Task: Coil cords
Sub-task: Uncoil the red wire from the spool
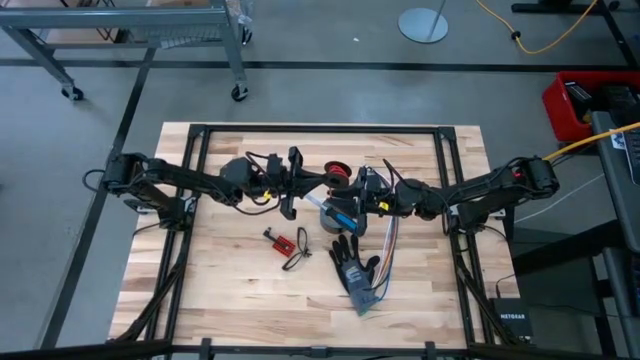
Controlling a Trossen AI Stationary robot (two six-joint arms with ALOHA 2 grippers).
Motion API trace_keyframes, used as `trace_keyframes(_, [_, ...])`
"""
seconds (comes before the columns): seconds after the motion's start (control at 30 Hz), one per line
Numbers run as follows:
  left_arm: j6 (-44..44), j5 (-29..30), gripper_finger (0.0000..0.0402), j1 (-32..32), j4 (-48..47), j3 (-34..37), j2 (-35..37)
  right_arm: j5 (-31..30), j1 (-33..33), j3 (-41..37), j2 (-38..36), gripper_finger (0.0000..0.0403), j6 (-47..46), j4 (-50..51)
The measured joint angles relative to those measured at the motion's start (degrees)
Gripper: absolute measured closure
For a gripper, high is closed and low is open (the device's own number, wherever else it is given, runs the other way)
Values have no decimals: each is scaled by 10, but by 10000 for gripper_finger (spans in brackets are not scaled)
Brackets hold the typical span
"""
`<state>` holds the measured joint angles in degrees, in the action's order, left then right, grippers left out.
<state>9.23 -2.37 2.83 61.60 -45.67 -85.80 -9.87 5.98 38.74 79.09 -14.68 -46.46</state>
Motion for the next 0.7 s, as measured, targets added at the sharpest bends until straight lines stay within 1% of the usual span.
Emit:
trace_keyframes(0.13, [0, 0, 401, -6, -2, 0, 0, 0, 0, 0, 0, 383, 0, 2])
trace_keyframes(0.17, [0, 0, 401, -8, -2, 0, 0, 0, 0, 0, 0, 389, 1, 3])
trace_keyframes(0.3, [0, 0, 401, -15, -2, 0, 0, 0, 0, 0, -1, 382, 1, 17])
trace_keyframes(0.43, [-6, 0, 401, -22, -4, 1, 0, -8, 0, 1, -1, 394, 4, 43])
trace_keyframes(0.57, [-3, -11, 401, -29, -4, 1, 0, -19, -4, 1, -1, 395, 20, 53])
trace_keyframes(0.7, [-3, -11, 401, -39, -3, 1, 0, -16, -19, 1, -1, 396, 38, 54])
